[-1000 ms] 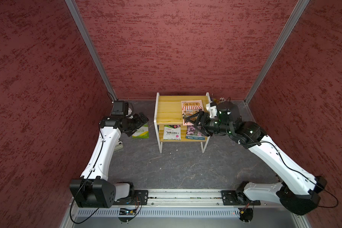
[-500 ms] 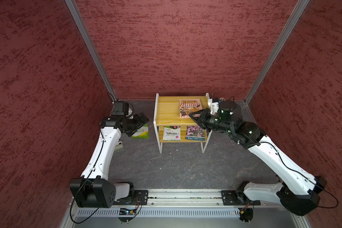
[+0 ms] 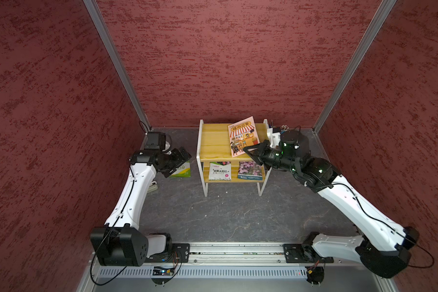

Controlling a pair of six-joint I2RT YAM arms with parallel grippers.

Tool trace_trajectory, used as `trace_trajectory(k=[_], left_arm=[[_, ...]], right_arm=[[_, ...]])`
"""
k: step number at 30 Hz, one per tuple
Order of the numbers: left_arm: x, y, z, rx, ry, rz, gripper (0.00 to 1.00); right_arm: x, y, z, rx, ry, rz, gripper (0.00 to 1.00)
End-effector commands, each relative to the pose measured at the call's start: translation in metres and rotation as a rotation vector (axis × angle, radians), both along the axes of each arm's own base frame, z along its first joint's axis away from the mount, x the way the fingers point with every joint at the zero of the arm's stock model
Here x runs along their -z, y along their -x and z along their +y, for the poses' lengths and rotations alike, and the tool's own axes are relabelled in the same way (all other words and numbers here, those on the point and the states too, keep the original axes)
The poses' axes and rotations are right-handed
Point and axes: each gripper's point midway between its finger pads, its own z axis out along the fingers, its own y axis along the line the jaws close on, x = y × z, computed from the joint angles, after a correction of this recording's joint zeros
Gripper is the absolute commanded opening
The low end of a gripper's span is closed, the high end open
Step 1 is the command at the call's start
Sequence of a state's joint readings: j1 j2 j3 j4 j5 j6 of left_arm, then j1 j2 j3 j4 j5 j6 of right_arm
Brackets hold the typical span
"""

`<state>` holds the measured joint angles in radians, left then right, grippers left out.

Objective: Take the seed bag off the shelf
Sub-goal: Pick up the seed packet from the shelf, then place the seed packet at the center of the board.

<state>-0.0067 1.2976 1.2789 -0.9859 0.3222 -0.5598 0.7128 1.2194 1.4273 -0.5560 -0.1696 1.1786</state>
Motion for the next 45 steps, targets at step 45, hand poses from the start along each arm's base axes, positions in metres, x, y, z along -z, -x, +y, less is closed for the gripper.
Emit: trace_trajectory(k=[45], left_arm=[[0.005,0.021,0.022,-0.036,0.008,0.018,1.0]], right_arm=[[0.206,-0.103,-0.275,0.23,0.296,0.335,0.0]])
